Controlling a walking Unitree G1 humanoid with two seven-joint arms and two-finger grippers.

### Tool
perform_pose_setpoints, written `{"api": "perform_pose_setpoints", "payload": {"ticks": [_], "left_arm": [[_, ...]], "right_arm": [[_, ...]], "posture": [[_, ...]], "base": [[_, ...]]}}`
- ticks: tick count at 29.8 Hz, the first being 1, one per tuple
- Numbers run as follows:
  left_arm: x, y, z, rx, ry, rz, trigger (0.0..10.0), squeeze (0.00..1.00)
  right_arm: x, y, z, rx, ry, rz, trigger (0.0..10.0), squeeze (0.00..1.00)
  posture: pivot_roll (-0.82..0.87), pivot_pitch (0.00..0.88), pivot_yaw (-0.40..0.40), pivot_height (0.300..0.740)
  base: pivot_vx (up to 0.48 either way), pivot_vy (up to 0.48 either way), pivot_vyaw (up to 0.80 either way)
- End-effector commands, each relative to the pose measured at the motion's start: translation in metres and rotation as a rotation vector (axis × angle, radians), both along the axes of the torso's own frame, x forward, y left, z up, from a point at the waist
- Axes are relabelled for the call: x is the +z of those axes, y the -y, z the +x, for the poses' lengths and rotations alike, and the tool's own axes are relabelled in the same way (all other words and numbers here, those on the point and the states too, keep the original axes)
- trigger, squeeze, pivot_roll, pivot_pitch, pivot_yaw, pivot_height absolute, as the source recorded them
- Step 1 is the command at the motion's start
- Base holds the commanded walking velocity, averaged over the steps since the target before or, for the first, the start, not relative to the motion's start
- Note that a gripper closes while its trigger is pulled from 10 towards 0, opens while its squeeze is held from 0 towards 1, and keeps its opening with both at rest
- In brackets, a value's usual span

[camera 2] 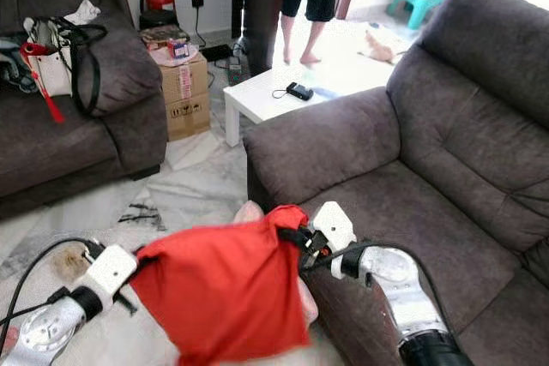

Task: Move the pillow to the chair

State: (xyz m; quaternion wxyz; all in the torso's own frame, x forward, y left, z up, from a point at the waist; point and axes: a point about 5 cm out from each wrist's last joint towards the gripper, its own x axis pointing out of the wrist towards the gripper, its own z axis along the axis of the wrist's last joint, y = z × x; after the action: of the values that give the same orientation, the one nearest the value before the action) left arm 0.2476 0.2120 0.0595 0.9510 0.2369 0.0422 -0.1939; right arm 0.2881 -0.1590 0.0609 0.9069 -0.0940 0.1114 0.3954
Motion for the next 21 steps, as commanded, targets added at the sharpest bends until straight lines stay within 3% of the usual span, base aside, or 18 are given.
{"api": "perform_pose_setpoints", "payload": {"ticks": [1, 4, 7, 8, 12, 15, 21], "left_arm": [[0.024, 0.011, 0.01, 0.003, 0.122, -0.047, 10.0, 0.0], [0.03, 0.014, 0.012, 0.041, 0.164, -0.059, 10.0, 0.0], [0.037, 0.018, 0.015, 0.132, 0.219, -0.107, 10.0, 0.0], [0.038, 0.021, 0.015, 0.15, 0.232, -0.124, 10.0, 0.0], [0.038, 0.022, 0.017, 0.203, 0.245, -0.162, 10.0, 0.0], [0.041, 0.03, 0.022, 0.273, 0.279, -0.224, 10.0, 0.0], [0.038, 0.039, 0.024, 0.295, 0.268, -0.254, 10.0, 0.0]], "right_arm": [[0.007, 0.007, 0.011, -0.102, 0.084, -0.035, 10.0, 0.0], [0.001, 0.013, 0.014, -0.194, 0.099, -0.055, 10.0, 0.0], [0.0, 0.017, 0.018, -0.366, 0.132, 0.05, 10.0, 0.0], [0.003, 0.014, 0.018, -0.387, 0.134, 0.143, 10.0, 0.0], [0.005, 0.009, 0.018, -0.409, 0.141, 0.216, 10.0, 0.0], [0.004, -0.005, 0.013, -0.401, 0.149, 0.291, 10.0, 0.0], [0.002, -0.016, 0.01, -0.394, 0.155, 0.331, 10.0, 0.0]], "posture": [[0.11, 0.081, -0.126, 0.74], [0.11, 0.076, -0.123, 0.74], [0.11, 0.072, -0.125, 0.74], [0.11, 0.069, -0.124, 0.74], [0.11, 0.066, -0.124, 0.74], [0.11, 0.055, -0.121, 0.74], [0.11, 0.037, -0.119, 0.74]], "base": [[0.0, 0.0, 0.0], [0.0, 0.0, 0.0], [0.0, 0.0, 0.0], [0.0, 0.0, 0.0], [0.0, 0.0, 0.0], [0.0, 0.0, 0.0], [0.0, 0.0, 0.0]]}}
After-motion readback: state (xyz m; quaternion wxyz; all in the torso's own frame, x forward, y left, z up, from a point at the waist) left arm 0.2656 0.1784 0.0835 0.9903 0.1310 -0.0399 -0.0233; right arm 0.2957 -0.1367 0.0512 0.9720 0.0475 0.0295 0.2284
